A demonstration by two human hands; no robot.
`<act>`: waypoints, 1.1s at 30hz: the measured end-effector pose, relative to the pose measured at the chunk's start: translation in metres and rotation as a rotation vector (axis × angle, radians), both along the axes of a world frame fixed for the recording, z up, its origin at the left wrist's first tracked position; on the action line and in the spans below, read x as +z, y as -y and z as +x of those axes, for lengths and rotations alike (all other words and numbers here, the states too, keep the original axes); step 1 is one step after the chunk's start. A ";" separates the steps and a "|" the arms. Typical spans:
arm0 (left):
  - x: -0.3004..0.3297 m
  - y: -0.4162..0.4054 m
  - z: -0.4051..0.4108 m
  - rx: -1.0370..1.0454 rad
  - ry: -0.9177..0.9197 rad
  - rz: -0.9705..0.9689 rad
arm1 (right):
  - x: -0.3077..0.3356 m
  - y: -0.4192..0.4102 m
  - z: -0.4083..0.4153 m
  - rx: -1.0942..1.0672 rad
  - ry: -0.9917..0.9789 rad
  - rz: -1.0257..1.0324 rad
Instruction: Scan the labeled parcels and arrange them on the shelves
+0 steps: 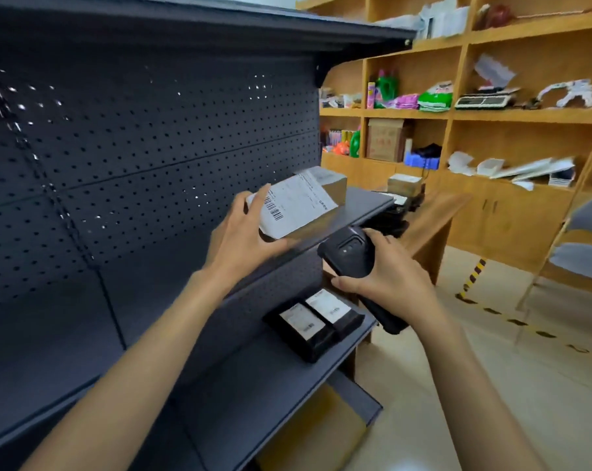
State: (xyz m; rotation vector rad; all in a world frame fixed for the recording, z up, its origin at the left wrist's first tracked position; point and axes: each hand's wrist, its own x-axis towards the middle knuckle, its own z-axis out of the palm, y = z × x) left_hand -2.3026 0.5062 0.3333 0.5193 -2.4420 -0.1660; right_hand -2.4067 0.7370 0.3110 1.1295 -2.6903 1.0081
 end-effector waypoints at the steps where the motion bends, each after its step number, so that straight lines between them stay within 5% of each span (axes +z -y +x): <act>1: 0.002 0.010 -0.002 0.038 0.012 -0.002 | 0.003 0.012 -0.011 0.030 -0.001 0.010; 10: 0.004 0.093 -0.042 0.337 0.126 0.099 | 0.016 0.105 -0.094 0.213 -0.029 0.054; 25: -0.010 0.124 -0.103 0.346 0.337 0.197 | 0.009 0.159 -0.189 0.369 -0.025 0.125; 33: -0.016 0.093 -0.149 0.420 0.273 0.126 | 0.007 0.136 -0.237 0.470 -0.014 0.165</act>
